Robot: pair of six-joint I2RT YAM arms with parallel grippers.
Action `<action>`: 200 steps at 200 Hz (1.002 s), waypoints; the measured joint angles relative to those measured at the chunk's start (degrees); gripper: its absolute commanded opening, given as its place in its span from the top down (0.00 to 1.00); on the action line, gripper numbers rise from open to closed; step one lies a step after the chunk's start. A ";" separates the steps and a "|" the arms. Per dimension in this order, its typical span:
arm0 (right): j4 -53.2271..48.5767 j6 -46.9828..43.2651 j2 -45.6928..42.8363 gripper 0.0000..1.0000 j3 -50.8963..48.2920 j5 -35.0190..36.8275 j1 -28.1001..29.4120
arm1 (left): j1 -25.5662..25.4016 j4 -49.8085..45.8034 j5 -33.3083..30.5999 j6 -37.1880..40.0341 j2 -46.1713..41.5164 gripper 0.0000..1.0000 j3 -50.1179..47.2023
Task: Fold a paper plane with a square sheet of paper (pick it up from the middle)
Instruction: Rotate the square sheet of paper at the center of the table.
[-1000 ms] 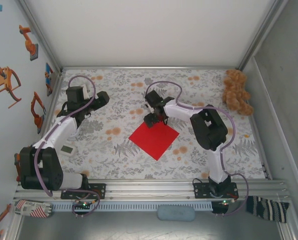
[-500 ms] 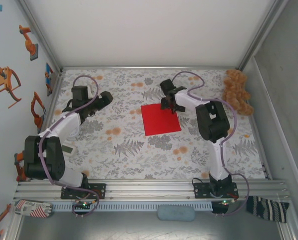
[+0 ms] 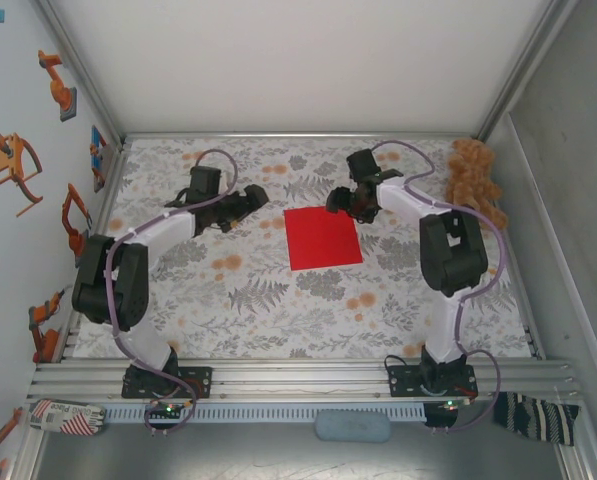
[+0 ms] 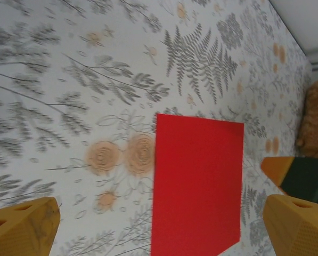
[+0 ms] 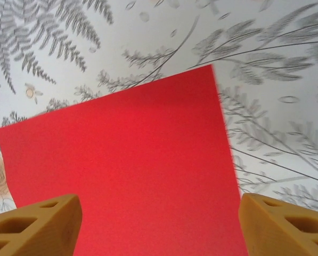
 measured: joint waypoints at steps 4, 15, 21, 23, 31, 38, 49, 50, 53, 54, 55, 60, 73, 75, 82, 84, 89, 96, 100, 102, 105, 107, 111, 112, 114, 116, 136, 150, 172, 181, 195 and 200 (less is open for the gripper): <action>0.00 -0.02 0.72 0.30 0.44 -0.52 0.02 | -0.52 0.07 0.17 -0.28 0.61 0.01 0.55; 0.22 -0.46 3.17 0.31 2.05 -1.84 0.07 | -1.79 0.20 0.66 -1.11 2.08 0.01 1.60; 0.50 -0.57 4.20 0.31 2.56 -2.14 0.11 | -2.47 0.31 1.03 -1.64 2.97 0.02 2.14; 0.63 -0.55 4.59 0.31 2.75 -2.27 0.11 | -2.60 0.35 1.11 -1.77 3.19 0.02 2.27; 0.87 -0.63 5.81 0.31 3.28 -2.82 0.09 | -3.43 0.46 1.66 -2.36 4.48 0.03 2.95; 1.07 -0.70 6.56 0.31 3.37 -2.95 0.09 | -4.02 0.61 2.16 -2.89 5.40 0.03 3.34; 1.07 -0.72 6.60 0.30 3.45 -3.23 0.02 | -4.74 0.85 2.97 -3.67 6.73 0.04 3.74; 1.05 -0.72 6.58 0.30 3.50 -3.23 0.02 | -4.81 0.85 3.04 -3.74 6.82 0.04 3.76; 1.09 -0.68 6.58 0.30 3.56 -3.21 0.02 | -4.94 0.85 3.21 -3.91 7.15 0.04 3.85; 1.14 -0.63 6.58 0.30 3.56 -3.21 0.02 | -4.96 0.85 3.26 -3.98 7.21 0.04 3.85; 1.18 -0.66 6.58 0.30 3.56 -3.21 0.02 | -5.01 0.85 3.34 -4.11 7.37 0.04 3.87; 1.33 -0.55 6.58 0.30 3.50 -3.21 0.02 | -5.20 0.90 3.63 -4.37 7.87 0.04 3.96; 2.27 0.11 6.34 0.31 2.64 -3.15 0.02 | -5.33 0.90 4.13 -5.01 8.76 0.05 4.02; 2.60 0.24 6.25 0.30 2.36 -3.10 0.02 | -5.33 0.87 4.20 -5.11 8.83 0.05 4.02; 3.78 0.90 5.79 0.32 1.31 -3.13 0.02 | -5.31 0.85 4.33 -5.35 9.05 0.05 4.02; 4.07 1.11 5.60 0.32 0.94 -3.15 0.02 | -5.31 0.85 4.37 -5.35 9.07 0.05 4.02; 5.18 1.75 5.07 0.33 -0.11 -3.32 0.02 | -5.31 0.85 4.46 -5.46 9.14 0.06 4.02; 6.58 2.86 4.24 0.33 -1.79 -3.58 0.09 | -5.29 0.85 4.50 -5.57 9.14 0.07 4.02; 7.39 3.43 3.74 0.34 -2.75 -3.78 0.17 | -5.27 0.85 4.63 -5.57 9.14 0.07 4.02; 7.96 3.82 3.41 0.34 -3.39 -3.82 0.22 | -5.27 0.83 4.66 -5.57 9.11 0.08 4.02; 8.59 4.37 2.99 0.34 -4.17 -4.07 0.31 | -5.27 0.83 4.68 -5.60 9.11 0.08 4.02; 8.90 4.63 2.75 0.35 -4.57 -4.22 0.37 | -5.27 0.83 4.68 -5.60 9.11 0.08 4.02; 9.57 5.31 2.21 0.35 -5.53 -4.52 0.50 | -5.27 0.79 4.70 -5.57 9.11 0.09 4.02; 9.79 5.64 2.01 0.35 -5.88 -4.70 0.61 | -5.27 0.76 4.70 -5.57 9.14 0.09 4.02; 10.10 5.90 1.79 0.35 -6.27 -4.81 0.70 | -5.27 0.70 4.70 -5.60 9.11 0.09 4.02; 10.54 6.27 1.49 0.35 -6.82 -4.92 0.81 | -5.27 0.61 4.70 -5.55 9.14 0.09 4.02; 13.42 9.57 -0.70 0.39 -10.78 -7.54 2.43 | -5.27 -0.48 4.68 -5.49 9.09 0.12 4.00; 14.97 11.04 -1.68 0.40 -12.68 -9.73 3.37 | -5.27 -1.36 4.76 -5.40 8.83 0.14 3.67; 15.43 11.37 -3.26 0.41 -14.56 -11.96 3.76 | -5.42 -2.45 5.88 -5.35 8.57 0.14 3.34; 15.10 10.84 -3.87 0.42 -14.97 -12.41 3.45 | -5.75 -2.64 6.19 -5.38 8.57 0.14 3.34; 14.21 9.40 -4.55 0.45 -15.10 -13.27 2.62 | -6.78 -2.71 6.54 -5.62 8.57 0.15 3.34; 13.92 8.81 -4.66 0.46 -15.10 -13.57 2.32 | -7.23 -2.75 6.62 -5.77 8.57 0.15 3.34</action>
